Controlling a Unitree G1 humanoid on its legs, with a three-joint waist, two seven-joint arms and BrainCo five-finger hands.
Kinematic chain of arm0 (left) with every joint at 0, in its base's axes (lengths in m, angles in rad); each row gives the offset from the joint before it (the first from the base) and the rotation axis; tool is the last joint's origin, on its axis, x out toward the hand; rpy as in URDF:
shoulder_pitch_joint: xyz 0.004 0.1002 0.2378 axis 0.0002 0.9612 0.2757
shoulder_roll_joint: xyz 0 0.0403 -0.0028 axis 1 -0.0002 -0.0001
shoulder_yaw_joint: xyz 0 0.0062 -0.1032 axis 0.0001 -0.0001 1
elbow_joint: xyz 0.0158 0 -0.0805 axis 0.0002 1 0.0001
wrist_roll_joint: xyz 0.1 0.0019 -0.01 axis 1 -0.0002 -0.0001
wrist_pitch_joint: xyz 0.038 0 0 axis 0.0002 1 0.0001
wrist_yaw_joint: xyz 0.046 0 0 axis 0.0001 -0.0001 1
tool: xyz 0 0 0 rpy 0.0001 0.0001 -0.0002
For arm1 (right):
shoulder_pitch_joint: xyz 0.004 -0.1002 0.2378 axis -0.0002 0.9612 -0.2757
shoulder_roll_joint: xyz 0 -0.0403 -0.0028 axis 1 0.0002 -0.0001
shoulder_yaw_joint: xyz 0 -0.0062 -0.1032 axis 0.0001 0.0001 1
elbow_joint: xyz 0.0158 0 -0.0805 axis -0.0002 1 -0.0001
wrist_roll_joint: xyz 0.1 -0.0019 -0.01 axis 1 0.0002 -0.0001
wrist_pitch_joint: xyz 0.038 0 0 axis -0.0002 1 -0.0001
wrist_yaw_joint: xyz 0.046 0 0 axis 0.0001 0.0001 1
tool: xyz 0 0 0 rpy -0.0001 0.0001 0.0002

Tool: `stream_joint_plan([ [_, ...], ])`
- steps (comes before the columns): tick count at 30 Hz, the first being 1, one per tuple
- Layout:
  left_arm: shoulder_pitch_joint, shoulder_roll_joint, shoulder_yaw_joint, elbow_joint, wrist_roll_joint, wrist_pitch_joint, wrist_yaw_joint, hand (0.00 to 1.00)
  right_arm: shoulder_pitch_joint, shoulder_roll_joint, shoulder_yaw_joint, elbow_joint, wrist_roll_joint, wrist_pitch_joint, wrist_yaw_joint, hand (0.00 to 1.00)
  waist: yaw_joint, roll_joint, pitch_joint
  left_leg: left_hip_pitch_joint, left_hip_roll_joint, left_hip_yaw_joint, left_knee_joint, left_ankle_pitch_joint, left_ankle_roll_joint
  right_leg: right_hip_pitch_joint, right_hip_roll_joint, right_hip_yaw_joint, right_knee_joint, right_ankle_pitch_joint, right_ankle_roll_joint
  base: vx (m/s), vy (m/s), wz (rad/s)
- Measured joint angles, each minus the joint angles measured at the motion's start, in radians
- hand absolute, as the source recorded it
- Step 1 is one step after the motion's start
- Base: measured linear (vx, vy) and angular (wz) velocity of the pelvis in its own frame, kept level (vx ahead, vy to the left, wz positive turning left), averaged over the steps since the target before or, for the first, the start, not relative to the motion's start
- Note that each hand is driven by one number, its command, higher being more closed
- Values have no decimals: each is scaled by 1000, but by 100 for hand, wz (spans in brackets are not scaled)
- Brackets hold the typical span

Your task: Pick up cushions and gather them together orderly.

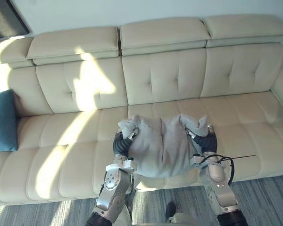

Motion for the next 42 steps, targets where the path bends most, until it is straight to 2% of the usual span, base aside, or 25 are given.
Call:
stream_joint_plan([
  [2,4,8,-10,0,0,0,0,100,3,7,-2,1,-2,0,0,100,0,-22,-11,59,-54,18,-104,42,26,5,-48,19,0,-2,24,94,174,8],
  [3,3,18,-20,-2,0,0,0,100,3,5,-4,1,-2,0,0,100,-1,-21,-11,91,-77,19,-160,65,38,21,-66,31,-15,-1,30,80,178,9],
  [6,4,27,-26,-21,0,0,0,100,4,8,-4,2,-2,0,1,100,4,-17,-14,128,-104,25,-230,90,49,31,-85,57,-31,3,47,39,86,3],
  [12,-13,30,-26,-42,25,3,4,100,-38,5,-6,25,-2,0,1,100,1,-15,-16,145,-101,19,-249,106,43,46,-74,58,-44,4,48,4,-14,1],
  [16,-99,30,0,-27,86,12,44,100,-205,0,-10,168,-1,-1,-4,100,2,-13,-29,154,-81,15,-303,140,33,34,-49,58,-50,8,42,-66,-60,-1],
  [18,-179,30,39,-7,113,10,74,100,-308,-1,-2,220,-1,-1,-17,100,12,-12,-27,113,-64,15,-303,152,25,-6,-31,59,-53,23,30,-138,-59,-3],
  [20,-323,38,93,39,120,-2,120,100,-480,-1,2,298,-3,-1,-46,100,24,-11,-6,42,-42,11,-303,182,17,-70,-8,56,-64,55,17,-157,-56,-1],
  [24,-625,64,174,169,129,-19,182,100,-803,-49,-4,444,-7,-1,-86,100,46,6,106,-54,-10,-12,-302,232,7,-163,24,30,-43,81,-2,-169,-33,12],
  [27,-834,78,237,274,129,-29,224,100,-1050,-103,-40,558,-6,2,-92,100,62,27,178,-142,-1,-19,-302,273,7,-275,26,15,19,82,-4,-163,-22,5],
  [30,-1001,130,258,406,127,-43,236,100,-1217,-136,-61,628,-6,3,-102,100,61,29,232,-199,-7,-20,-302,293,12,-349,16,15,55,81,-4,-74,-2,0],
  [35,-1171,170,286,548,104,-43,239,100,-1393,-164,-94,753,3,2,-126,100,51,32,305,-249,-31,-23,-302,305,20,-419,-12,19,92,77,4,-14,6,0],
  [38,-1202,166,288,558,78,-43,235,100,-1407,-162,-109,766,33,2,-133,100,46,33,310,-292,-36,-26,-302,307,19,-461,-16,18,95,77,4,34,10,3],
  [42,-1204,160,296,576,58,-43,227,100,-1409,-141,-117,789,39,2,-143,100,45,37,355,-293,-35,-25,-302,307,19,-466,-15,20,97,77,4,45,-10,-2],
])
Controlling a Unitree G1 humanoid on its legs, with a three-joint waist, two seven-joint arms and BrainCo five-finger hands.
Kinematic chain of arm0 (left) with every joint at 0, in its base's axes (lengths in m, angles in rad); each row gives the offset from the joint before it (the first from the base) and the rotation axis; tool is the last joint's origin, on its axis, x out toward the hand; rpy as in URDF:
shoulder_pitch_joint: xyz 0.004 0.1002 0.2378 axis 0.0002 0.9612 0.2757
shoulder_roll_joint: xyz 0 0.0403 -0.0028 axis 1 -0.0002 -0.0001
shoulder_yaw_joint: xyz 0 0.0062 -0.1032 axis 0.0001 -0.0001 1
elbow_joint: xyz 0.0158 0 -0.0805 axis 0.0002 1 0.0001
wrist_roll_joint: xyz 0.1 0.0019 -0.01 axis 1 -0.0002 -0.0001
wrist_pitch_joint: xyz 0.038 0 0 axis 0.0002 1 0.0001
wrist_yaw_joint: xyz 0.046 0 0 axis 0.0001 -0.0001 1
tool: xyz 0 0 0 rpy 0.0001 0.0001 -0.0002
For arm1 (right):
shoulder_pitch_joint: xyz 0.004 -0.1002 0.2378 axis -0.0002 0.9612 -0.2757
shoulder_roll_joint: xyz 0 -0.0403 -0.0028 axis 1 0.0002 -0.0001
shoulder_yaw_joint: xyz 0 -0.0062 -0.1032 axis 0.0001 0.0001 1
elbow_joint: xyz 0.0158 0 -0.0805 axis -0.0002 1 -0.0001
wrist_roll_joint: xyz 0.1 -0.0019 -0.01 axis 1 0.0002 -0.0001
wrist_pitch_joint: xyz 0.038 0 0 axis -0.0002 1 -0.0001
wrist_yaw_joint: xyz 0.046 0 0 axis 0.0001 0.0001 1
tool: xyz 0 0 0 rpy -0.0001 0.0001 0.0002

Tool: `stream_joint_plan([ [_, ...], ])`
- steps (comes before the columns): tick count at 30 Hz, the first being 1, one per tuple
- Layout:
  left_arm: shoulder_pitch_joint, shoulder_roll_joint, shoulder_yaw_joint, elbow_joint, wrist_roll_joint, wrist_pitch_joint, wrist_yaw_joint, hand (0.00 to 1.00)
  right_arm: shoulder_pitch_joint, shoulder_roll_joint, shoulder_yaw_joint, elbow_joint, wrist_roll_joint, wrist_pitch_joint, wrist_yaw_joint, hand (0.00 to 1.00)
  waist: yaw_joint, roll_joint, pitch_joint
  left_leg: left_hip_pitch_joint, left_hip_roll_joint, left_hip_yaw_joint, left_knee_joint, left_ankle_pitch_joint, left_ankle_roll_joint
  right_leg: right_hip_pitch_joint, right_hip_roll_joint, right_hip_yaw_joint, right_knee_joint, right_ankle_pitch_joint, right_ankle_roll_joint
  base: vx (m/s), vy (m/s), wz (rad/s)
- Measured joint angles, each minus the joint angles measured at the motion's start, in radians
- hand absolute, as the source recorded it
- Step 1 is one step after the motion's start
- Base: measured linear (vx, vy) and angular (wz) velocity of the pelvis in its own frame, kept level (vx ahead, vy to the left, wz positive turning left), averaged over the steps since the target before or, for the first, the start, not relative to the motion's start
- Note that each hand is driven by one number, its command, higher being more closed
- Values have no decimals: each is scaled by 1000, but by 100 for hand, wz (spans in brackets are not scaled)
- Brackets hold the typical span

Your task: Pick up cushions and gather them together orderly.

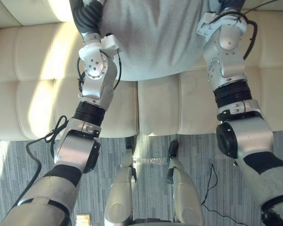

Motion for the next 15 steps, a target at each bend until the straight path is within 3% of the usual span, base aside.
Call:
stream_joint_plan([
  [1,-3,0,2,3,0,0,-3,100,-4,8,-3,0,0,-1,-8,100,-3,1,5,-4,0,1,0,0,0,-4,0,1,0,0,0,31,-15,-4],
  [2,-11,1,5,10,0,-1,-5,0,-9,14,-4,0,0,-2,-12,100,-3,1,5,-10,0,1,0,0,0,-10,0,3,2,0,0,25,-14,-4],
  [3,-36,3,12,22,1,-1,-6,0,-24,19,-13,0,0,-3,-18,0,-4,1,5,-21,0,1,0,0,0,-27,0,4,9,0,0,13,-10,-3],
  [7,-150,33,28,136,2,0,-9,0,-77,22,-43,21,0,-13,-32,0,-8,1,23,-46,-1,-3,0,9,1,-55,-2,4,15,1,0,0,0,0],
  [11,-253,126,28,236,3,6,-27,0,-186,10,-51,110,0,-23,-31,0,-22,1,41,-84,-1,-8,0,21,8,-89,-1,4,1,21,2,-8,-9,-2],
  [15,-312,208,26,328,2,26,-80,0,-266,-74,-48,232,44,-18,2,0,-26,-1,48,-106,-6,-8,0,29,16,-92,-1,5,-41,52,7,0,0,0],
])
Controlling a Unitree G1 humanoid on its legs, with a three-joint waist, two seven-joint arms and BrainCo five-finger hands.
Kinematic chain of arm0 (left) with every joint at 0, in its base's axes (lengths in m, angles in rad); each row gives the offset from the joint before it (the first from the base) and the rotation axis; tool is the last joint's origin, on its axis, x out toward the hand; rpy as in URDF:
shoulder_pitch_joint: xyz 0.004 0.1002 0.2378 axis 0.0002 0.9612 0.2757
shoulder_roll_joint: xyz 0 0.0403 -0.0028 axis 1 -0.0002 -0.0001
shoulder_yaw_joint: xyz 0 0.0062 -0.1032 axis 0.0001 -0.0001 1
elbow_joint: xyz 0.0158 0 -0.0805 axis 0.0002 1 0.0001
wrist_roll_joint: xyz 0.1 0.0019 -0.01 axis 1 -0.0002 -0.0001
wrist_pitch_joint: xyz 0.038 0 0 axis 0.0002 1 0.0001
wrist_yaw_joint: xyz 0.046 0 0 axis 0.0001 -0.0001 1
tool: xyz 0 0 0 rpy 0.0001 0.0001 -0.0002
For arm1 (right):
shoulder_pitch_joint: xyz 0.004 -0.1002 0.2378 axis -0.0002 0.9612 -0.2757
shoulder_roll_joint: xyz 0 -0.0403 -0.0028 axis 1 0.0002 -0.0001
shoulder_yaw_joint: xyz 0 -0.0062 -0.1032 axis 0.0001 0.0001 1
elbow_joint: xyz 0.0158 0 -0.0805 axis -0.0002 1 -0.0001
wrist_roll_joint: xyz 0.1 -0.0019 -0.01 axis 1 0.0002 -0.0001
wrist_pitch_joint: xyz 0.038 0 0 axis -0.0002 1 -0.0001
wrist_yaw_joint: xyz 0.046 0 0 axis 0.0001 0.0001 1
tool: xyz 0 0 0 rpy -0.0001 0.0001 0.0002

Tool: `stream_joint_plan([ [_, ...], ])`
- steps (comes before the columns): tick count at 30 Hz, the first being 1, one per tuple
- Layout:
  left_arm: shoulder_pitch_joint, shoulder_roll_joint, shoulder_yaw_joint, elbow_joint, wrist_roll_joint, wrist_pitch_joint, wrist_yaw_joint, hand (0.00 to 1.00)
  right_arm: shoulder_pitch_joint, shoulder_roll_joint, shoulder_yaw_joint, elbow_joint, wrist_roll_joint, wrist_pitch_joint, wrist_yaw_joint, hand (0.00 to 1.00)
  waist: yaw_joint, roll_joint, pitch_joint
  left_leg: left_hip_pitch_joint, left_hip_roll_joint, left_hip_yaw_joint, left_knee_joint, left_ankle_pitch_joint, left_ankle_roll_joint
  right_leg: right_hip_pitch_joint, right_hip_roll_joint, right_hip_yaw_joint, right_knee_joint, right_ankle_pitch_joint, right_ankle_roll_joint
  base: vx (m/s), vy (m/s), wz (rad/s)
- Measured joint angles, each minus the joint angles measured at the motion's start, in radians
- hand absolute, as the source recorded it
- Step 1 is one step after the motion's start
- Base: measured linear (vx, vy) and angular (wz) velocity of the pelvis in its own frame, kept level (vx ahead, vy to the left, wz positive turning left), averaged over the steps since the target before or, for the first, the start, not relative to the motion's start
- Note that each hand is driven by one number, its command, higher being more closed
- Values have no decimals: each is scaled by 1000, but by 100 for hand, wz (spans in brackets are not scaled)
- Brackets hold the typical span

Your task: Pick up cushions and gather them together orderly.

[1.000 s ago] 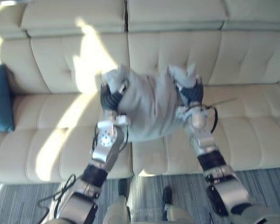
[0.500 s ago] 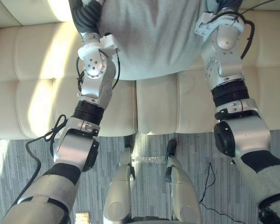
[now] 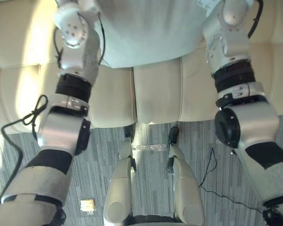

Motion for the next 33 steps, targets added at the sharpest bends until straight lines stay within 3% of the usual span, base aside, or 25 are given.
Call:
stream_joint_plan([
  [6,43,119,3,33,-2,17,-84,0,-3,-143,10,57,111,19,79,0,-2,-1,10,14,-3,-7,0,2,2,33,-2,-9,-26,11,2,32,-1,5],
  [10,233,157,104,22,-25,22,-130,0,133,-256,9,30,158,17,118,0,-4,-1,10,68,-7,-9,-1,-1,0,96,-4,-11,-39,3,7,31,-7,5],
  [14,491,146,180,-120,-41,26,-140,0,380,-275,-5,-145,186,9,142,0,-5,-1,10,125,-3,-3,-1,-23,-11,145,-1,1,-40,-1,9,19,-16,-6],
  [16,638,87,202,-239,-35,21,-147,0,555,-244,-52,-280,183,3,147,0,-6,-2,8,165,0,-3,-1,-35,-13,189,0,3,-48,-7,12,38,-37,-1],
  [18,846,-32,195,-340,4,16,-154,0,808,-159,-95,-415,168,-15,161,0,-8,-5,-25,212,-3,-3,-1,-58,-20,236,0,7,-50,-26,14,57,-47,0],
  [21,1091,-187,134,-377,62,18,-175,0,1084,-15,-108,-475,105,-24,189,0,-15,-8,-118,216,-2,-4,-1,-86,-28,240,1,6,-50,-51,15,108,-52,1],
  [24,1302,-314,78,-371,135,59,-234,0,1345,144,-108,-475,12,-9,225,0,-16,-16,-144,291,-1,-3,-1,-98,-25,314,2,-1,-43,-79,16,126,-34,6],
  [27,1430,-355,62,-293,209,79,-278,0,1524,244,-91,-418,-90,6,261,0,-21,-22,-208,344,1,-3,-1,-115,-31,371,3,-12,-37,-107,19,147,-25,9],
  [33,1496,-377,92,-19,347,114,-280,0,1639,309,-88,-147,-133,29,298,0,-18,-44,-317,444,3,24,-3,-157,-36,468,4,-2,-59,-134,27,58,-2,-9],
])
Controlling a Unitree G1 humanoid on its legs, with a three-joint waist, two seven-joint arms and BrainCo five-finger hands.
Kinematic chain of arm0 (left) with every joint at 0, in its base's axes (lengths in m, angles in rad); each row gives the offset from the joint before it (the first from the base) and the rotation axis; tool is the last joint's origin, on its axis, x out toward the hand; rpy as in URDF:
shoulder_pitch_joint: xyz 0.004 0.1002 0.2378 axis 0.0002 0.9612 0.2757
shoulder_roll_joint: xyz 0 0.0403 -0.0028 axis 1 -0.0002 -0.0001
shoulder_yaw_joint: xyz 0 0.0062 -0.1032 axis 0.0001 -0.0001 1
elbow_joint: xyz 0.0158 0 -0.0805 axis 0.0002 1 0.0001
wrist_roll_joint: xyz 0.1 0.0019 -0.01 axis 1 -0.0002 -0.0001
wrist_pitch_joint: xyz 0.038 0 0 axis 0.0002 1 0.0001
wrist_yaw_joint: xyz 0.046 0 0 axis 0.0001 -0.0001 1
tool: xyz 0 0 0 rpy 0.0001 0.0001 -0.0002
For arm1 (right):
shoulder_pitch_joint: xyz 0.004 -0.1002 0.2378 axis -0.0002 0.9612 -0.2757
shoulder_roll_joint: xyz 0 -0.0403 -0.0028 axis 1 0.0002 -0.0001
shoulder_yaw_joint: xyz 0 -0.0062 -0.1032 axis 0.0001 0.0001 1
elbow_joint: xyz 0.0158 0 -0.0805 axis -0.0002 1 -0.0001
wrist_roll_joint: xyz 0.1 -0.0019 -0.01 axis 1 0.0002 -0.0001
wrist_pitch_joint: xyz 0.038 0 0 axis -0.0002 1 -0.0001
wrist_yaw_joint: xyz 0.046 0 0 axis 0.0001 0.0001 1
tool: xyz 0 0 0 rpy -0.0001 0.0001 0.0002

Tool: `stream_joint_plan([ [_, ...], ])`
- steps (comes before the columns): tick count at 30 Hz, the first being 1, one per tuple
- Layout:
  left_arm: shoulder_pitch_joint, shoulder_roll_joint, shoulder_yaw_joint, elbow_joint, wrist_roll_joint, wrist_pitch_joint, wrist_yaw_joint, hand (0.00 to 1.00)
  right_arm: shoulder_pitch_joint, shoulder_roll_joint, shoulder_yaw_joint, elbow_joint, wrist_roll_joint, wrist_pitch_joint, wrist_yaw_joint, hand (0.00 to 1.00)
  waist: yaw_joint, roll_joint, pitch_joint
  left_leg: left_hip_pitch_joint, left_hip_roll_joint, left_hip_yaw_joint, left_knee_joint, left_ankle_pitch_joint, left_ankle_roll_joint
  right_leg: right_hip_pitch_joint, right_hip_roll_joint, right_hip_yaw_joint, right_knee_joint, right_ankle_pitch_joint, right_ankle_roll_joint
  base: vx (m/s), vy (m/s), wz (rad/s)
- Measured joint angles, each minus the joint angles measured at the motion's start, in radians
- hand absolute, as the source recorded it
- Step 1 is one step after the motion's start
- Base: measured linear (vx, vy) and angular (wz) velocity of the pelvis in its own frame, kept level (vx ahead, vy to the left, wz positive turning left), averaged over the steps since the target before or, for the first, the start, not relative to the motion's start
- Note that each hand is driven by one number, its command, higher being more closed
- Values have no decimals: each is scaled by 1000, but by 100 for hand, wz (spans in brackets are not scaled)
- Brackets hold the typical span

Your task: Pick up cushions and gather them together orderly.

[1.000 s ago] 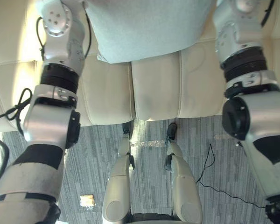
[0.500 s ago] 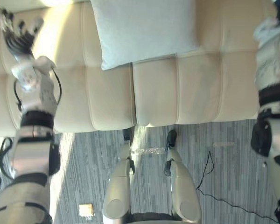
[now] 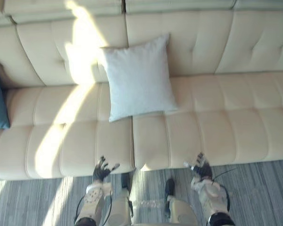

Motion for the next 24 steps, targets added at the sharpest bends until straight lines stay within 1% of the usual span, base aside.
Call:
stream_joint_plan([
  [3,25,-10,7,74,37,19,0,0,23,11,-3,83,1,18,4,0,0,-7,-24,28,0,11,-5,-17,-5,25,0,11,-18,-2,-2,-5,13,-14],
  [5,43,-13,27,95,47,30,0,0,42,16,-5,108,1,27,6,0,2,-13,-35,57,0,28,-5,-30,-5,50,1,30,-29,-1,-2,15,9,-21],
  [11,60,-10,39,119,67,36,-4,0,61,16,-22,121,2,37,14,0,2,-20,-65,101,-4,53,-5,-46,-7,74,-1,58,-30,-5,5,36,0,-15],
  [12,59,-11,39,119,67,36,-10,0,59,16,-22,125,1,37,16,0,2,-21,-67,103,-4,55,-5,-46,-6,72,-2,65,-28,-2,10,66,-9,-13],
  [14,52,-11,39,119,68,36,-14,0,46,15,-22,132,1,42,16,0,3,-26,-65,101,-5,66,-4,-45,-2,62,-2,82,-15,1,6,58,4,-21],
  [17,28,-7,39,119,76,40,-13,0,-1,22,-20,132,-2,55,14,0,12,-37,-56,82,-4,106,2,-43,2,0,-2,114,34,3,6,25,14,-31],
  [19,-7,-5,40,117,78,45,-12,0,-24,26,-15,131,-11,56,13,0,12,-46,-46,50,1,114,40,-54,10,-32,-6,104,70,8,11,-29,9,-6],
  [20,-27,-9,40,106,83,50,-12,0,-27,25,-9,127,-31,57,13,0,16,-49,-44,30,8,121,80,-71,24,-44,-5,102,88,22,32,-46,13,-8],
  [21,-29,-16,42,73,84,50,-12,0,-25,26,-2,111,-37,58,12,0,25,-43,-44,20,31,132,107,-85,32,-35,-3,101,85,24,45,-55,8,-12],
  [22,-31,-21,52,55,83,49,-12,0,-27,30,2,104,-38,57,13,0,29,-40,-41,12,36,135,122,-89,34,-53,-8,82,177,-25,19,-63,-14,-1],
  [23,-36,-27,68,29,83,48,-12,0,-29,35,3,98,-37,58,13,0,30,-41,-42,12,36,126,127,-87,33,-83,-27,41,400,-128,0,-53,-68,22],
  [24,-35,-26,71,16,83,48,-12,0,-20,39,4,99,-37,58,13,0,37,-50,-47,12,33,116,130,-82,32,-77,-42,23,523,-171,12,-19,-102,39],
])
